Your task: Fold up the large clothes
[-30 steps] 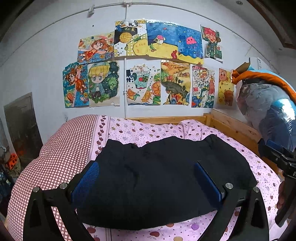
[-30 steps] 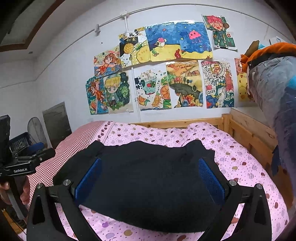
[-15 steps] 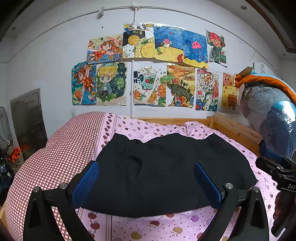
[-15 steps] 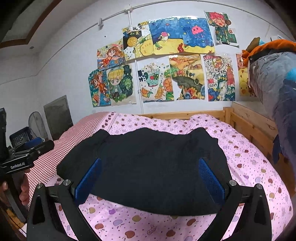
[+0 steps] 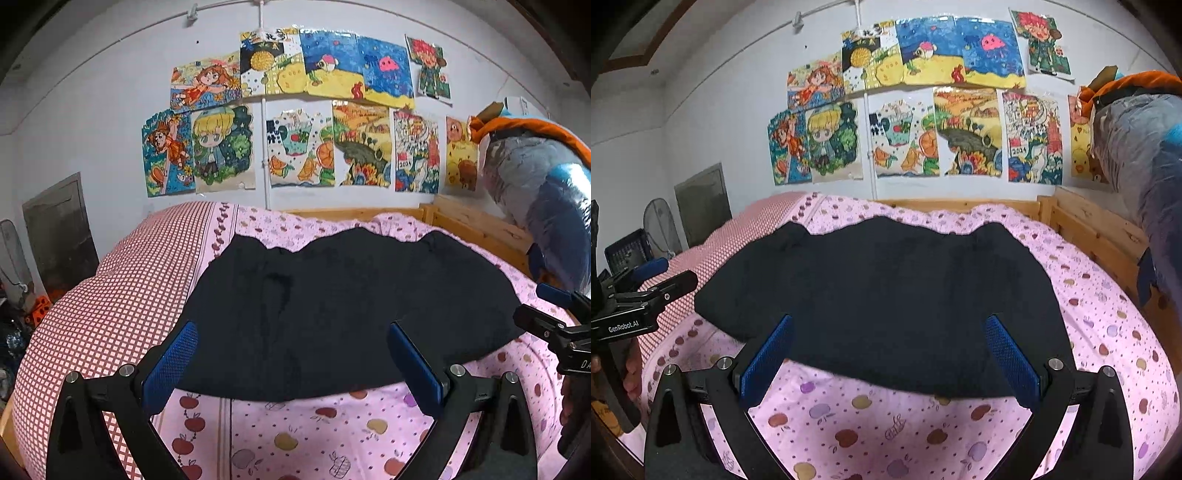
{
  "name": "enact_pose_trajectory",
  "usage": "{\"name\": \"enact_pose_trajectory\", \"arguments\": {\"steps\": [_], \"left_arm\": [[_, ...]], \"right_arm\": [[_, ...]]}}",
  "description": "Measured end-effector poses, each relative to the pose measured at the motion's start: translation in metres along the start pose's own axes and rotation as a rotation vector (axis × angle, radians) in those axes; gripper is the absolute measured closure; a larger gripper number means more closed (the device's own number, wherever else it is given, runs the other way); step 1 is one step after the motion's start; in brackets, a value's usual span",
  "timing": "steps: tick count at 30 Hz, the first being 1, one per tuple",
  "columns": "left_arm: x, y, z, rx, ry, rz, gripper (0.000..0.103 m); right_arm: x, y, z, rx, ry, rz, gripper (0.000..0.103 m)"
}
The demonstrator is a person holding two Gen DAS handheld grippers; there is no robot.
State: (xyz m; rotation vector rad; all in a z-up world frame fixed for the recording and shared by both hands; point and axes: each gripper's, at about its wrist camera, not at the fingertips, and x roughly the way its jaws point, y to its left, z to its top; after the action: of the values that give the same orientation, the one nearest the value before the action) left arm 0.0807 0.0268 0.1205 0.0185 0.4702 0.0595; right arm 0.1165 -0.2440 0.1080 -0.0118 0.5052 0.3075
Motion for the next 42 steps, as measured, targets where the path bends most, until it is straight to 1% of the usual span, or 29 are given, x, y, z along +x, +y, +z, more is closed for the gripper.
{"name": "enact_pose_trajectory", "arguments": {"steps": [5, 21, 42], "left_arm": [[0.002, -0.001, -0.003, 0.005, 0.013, 0.001, 0.0], [-0.002, -0.011, -0.004, 0.046, 0.0, 0.003, 0.0], [-0.003, -0.012, -0.005, 0.045, -0.001, 0.003, 0.0]], "right_arm": [[0.002, -0.003, 0.0, 0.014, 0.013, -0.01, 0.002], [0.003, -0.002, 0.0, 0.021, 0.019, -0.01, 0.002], [0.005, -0.002, -0.002, 0.026, 0.024, -0.009, 0.002]]}}
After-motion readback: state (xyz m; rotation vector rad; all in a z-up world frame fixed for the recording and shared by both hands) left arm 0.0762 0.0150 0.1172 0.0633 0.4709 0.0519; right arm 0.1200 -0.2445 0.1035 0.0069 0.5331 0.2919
